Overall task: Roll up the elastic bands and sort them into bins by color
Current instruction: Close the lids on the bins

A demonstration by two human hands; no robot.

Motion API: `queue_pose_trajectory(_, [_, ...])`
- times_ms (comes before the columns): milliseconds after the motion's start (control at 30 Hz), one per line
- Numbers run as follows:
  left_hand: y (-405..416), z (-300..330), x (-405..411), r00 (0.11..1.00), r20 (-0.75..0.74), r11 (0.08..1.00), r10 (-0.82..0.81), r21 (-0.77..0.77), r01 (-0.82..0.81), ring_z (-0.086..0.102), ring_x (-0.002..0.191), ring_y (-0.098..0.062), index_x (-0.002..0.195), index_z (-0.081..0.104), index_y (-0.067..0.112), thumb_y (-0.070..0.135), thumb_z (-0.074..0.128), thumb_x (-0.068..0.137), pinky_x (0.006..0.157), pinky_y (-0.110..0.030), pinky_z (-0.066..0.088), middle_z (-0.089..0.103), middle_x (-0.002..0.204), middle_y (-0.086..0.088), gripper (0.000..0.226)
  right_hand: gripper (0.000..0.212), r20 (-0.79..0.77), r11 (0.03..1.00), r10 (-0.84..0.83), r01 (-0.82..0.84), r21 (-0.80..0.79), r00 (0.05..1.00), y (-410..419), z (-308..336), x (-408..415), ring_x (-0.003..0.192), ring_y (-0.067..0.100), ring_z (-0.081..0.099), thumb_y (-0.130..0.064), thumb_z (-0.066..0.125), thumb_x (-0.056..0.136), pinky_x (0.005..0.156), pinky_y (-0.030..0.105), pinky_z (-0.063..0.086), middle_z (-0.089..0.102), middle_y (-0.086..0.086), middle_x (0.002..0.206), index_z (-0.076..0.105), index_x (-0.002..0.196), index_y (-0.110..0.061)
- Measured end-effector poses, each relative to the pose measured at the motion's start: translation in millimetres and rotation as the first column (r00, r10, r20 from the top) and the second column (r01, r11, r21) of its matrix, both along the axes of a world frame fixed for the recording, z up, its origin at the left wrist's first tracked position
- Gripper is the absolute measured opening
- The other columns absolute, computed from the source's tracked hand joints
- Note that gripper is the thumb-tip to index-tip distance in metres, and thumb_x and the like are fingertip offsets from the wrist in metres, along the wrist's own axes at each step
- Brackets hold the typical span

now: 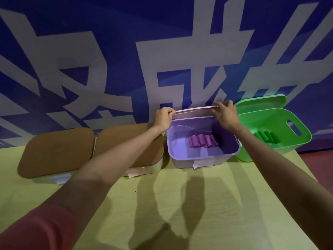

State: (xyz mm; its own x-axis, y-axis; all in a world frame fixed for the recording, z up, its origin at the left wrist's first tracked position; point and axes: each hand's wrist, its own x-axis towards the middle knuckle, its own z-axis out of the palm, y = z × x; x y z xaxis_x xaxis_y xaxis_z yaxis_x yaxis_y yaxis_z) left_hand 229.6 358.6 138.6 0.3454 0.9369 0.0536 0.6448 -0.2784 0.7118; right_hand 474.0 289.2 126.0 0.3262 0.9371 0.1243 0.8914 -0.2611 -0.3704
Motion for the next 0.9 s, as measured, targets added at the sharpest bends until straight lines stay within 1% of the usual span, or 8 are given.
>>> queue_pose_trajectory(133, [-6.6, 9.8, 1.6, 1.0, 0.025, 0.998, -0.007, 0.066, 0.005, 0.064, 0.089, -0.025, 0.098, 0.074, 0.001, 0.009, 0.053, 0.096, 0.075, -0.026, 0.048, 0.072, 0.095, -0.013, 0.022, 0.039, -0.048, 1.0, -0.029, 0.029, -0.007, 0.998, 0.3, 4.0, -4.0, 0.114, 0.043, 0.041, -0.031, 0.049, 0.099, 0.097, 0.043, 0.028, 0.049, 0.03, 0.119, 0.055, 0.125, -0.001])
queue_pose_trajectory(233, [-12.8, 25.2, -0.8, 0.998, 0.064, 0.99, 0.007, 0.139, -0.016, 0.065, 0.093, -0.023, 0.105, 0.072, 0.003, 0.012, 0.054, 0.096, 0.076, -0.021, 0.044, 0.072, 0.101, -0.011, 0.022, 0.037, -0.068, 0.995, -0.04, 0.046, 0.09, 0.997, -6.3, 17.0, -7.5, 0.112, 0.045, 0.042, -0.028, 0.052, 0.098, 0.096, 0.043, 0.03, 0.048, 0.031, 0.119, 0.056, 0.121, 0.0])
queue_pose_trajectory(333, [-25.1, 40.2, -9.2, 0.993, 0.112, 0.974, -0.024, 0.227, -0.002, 0.065, 0.096, -0.022, 0.107, 0.072, 0.004, 0.013, 0.056, 0.095, 0.079, -0.021, 0.045, 0.072, 0.104, -0.01, 0.022, 0.034, -0.071, 0.976, -0.014, 0.029, 0.215, 0.997, -26.9, 28.3, -10.9, 0.109, 0.046, 0.044, -0.024, 0.055, 0.097, 0.098, 0.044, 0.033, 0.046, 0.03, 0.12, 0.056, 0.123, -0.001])
queue_pose_trajectory(467, [-49.0, 50.3, -22.4, 0.991, 0.121, 0.939, -0.059, 0.344, 0.014, 0.065, 0.092, -0.026, 0.106, 0.072, 0.004, 0.015, 0.059, 0.093, 0.079, -0.028, 0.047, 0.072, 0.1, -0.013, 0.021, 0.033, -0.078, 0.942, 0.014, 0.013, 0.334, 0.997, -70.3, 34.6, -23.9, 0.11, 0.043, 0.043, -0.02, 0.056, 0.096, 0.097, 0.043, 0.036, 0.043, 0.029, 0.121, 0.054, 0.124, -0.004])
queue_pose_trajectory(700, [-104.6, 37.5, -43.7, 0.974, 0.101, 0.864, -0.205, 0.487, 0.132, 0.063, 0.085, -0.024, 0.102, 0.072, 0.003, 0.013, 0.059, 0.092, 0.077, -0.032, 0.05, 0.069, 0.095, -0.011, 0.02, 0.04, -0.036, 0.934, 0.056, -0.039, 0.355, 0.998, -140.2, 18.8, -37.1, 0.119, 0.04, 0.038, -0.012, 0.054, 0.094, 0.102, 0.044, 0.035, 0.037, 0.028, 0.13, 0.045, 0.132, -0.004])
queue_pose_trajectory(767, [-115.8, 27.5, -47.7, 0.969, 0.071, 0.852, -0.237, 0.495, 0.172, 0.064, 0.083, -0.024, 0.101, 0.072, 0.002, 0.012, 0.061, 0.091, 0.076, -0.028, 0.049, 0.069, 0.094, -0.01, 0.018, 0.04, -0.026, 0.941, 0.062, -0.05, 0.336, 0.998, -153.6, 10.5, -37.7, 0.119, 0.039, 0.037, -0.013, 0.054, 0.095, 0.102, 0.043, 0.035, 0.035, 0.027, 0.131, 0.044, 0.132, -0.005])
queue_pose_trajectory(833, [-124.6, 17.5, -52.1, 0.967, 0.06, 0.865, -0.249, 0.463, 0.194, 0.063, 0.084, -0.023, 0.102, 0.071, 0.001, 0.01, 0.062, 0.09, 0.078, -0.02, 0.045, 0.068, 0.095, -0.01, 0.017, 0.041, -0.023, 0.949, 0.077, -0.066, 0.307, 0.997, -164.6, 1.0, -39.4, 0.118, 0.039, 0.038, -0.014, 0.055, 0.094, 0.102, 0.044, 0.035, 0.035, 0.028, 0.131, 0.044, 0.132, -0.003])
queue_pose_trajectory(900, [-129.5, 7.2, -55.7, 0.966, 0.043, 0.875, -0.256, 0.434, 0.213, 0.062, 0.086, -0.023, 0.102, 0.07, 0.0, 0.008, 0.063, 0.09, 0.08, -0.019, 0.043, 0.066, 0.097, -0.01, 0.017, 0.041, -0.011, 0.957, 0.091, -0.084, 0.278, 0.996, -173.3, -7.3, -41.5, 0.116, 0.038, 0.039, -0.016, 0.056, 0.095, 0.101, 0.043, 0.036, 0.036, 0.027, 0.131, 0.045, 0.132, -0.003])
